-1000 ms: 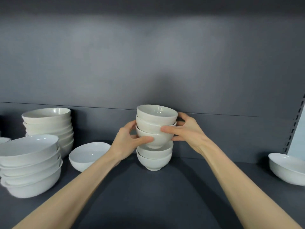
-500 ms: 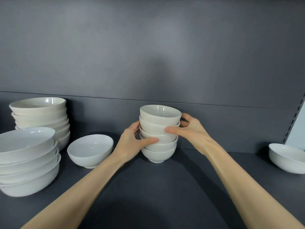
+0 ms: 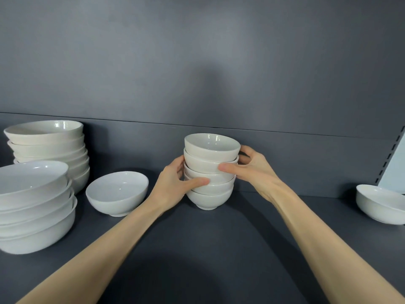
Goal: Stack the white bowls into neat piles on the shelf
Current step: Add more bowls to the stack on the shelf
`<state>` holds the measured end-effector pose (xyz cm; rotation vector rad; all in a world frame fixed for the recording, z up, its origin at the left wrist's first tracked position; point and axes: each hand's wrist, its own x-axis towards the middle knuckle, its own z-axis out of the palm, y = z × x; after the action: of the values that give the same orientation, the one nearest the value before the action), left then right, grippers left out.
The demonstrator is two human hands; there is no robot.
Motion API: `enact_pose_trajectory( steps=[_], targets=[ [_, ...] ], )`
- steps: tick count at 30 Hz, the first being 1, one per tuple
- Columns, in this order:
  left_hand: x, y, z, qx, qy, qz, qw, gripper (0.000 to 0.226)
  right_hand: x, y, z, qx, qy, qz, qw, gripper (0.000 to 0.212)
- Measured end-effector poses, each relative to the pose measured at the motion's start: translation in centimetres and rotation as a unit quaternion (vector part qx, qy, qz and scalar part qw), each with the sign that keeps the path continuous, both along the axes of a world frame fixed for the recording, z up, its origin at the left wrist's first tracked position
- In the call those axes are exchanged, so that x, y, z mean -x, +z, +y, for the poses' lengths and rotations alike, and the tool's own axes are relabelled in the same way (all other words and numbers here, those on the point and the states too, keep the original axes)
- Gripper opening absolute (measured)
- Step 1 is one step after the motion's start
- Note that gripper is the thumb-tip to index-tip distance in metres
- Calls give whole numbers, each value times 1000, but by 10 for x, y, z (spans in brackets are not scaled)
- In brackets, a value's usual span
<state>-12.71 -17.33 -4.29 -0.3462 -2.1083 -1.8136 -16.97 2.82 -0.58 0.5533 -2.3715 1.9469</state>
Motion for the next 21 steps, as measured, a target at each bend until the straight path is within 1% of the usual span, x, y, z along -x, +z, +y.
enact_pose_trajectory(
  steps=[7,9,11,13,17,21],
  targets=[
    [-1,0,-1,10,-4,4,1000,57,1,-1,2,-17,12,-3,1000,72],
    [-1,-1,-2,13,-8,0,1000,64,0,-1,2,-28,22,-2,999,73],
    [-2,-5,-2,13,-16,-6,1000,78,-2,-1,3,-42,34,-4,999,74],
    [-2,-10,-1,8,-18,-10,1000,83,-3,-3,4,-52,48,-7,997,73],
    [-1,-18,1,-3,-4,-25,1000,70,-5,-6,5,-54,58,-7,997,70],
    [1,-19,1,-4,3,-26,1000,58,-4,-8,5,-33,48,3,998,65]
  ],
)
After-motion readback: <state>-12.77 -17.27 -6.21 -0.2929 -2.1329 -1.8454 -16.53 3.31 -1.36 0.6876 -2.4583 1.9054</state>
